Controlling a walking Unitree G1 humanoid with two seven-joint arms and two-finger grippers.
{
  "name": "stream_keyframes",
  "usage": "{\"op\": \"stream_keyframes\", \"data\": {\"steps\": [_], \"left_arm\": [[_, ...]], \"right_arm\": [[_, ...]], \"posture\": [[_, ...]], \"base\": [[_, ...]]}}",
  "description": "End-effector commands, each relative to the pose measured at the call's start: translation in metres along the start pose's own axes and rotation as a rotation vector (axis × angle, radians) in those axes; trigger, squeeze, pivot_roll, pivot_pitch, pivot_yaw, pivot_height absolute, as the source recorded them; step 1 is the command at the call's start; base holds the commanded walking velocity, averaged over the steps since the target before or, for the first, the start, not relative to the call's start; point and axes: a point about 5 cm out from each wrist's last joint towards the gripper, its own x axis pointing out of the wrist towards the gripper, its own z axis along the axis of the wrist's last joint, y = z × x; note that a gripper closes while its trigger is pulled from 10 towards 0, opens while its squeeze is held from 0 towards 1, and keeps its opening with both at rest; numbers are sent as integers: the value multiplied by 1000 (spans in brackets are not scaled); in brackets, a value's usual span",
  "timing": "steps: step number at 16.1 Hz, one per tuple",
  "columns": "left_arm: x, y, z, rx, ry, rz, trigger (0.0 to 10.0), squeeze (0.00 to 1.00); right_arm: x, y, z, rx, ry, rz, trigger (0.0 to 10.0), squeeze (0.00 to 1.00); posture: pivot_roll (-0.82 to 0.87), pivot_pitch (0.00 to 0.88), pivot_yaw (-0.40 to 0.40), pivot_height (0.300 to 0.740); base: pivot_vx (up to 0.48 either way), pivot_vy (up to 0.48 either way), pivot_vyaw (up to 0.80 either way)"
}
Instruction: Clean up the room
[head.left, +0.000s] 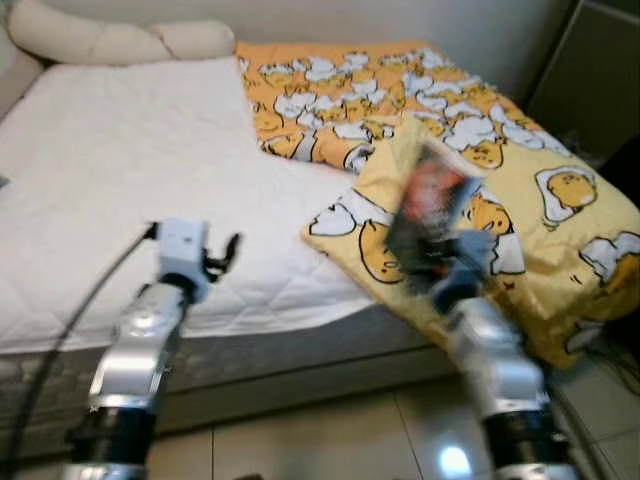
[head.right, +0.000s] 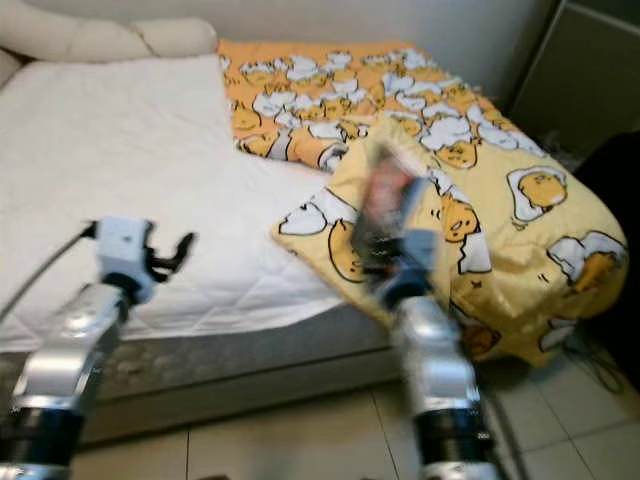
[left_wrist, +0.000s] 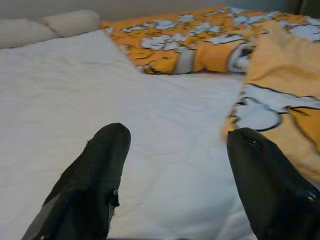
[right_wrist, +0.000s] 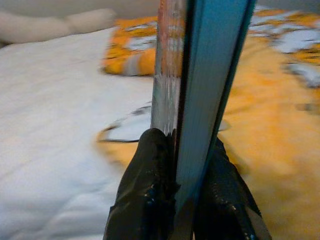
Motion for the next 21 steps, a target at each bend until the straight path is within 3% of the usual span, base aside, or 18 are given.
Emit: {"op": "stream_keyframes", "data": {"steps": [1,21], "left_arm": [[2,-5,2,-2,-6,-11,10000,0],[4,0,3,7,1,-3,10000,0]], "right_arm": [[2,-7,14,-26,-57,-14,10000,0],[5,-4,14,-30,-62,-13,10000,0]], "posture": [[-8,0,-1,740],[0,0,1,740]], "base": [[0,368,0],[0,367,0]]}}
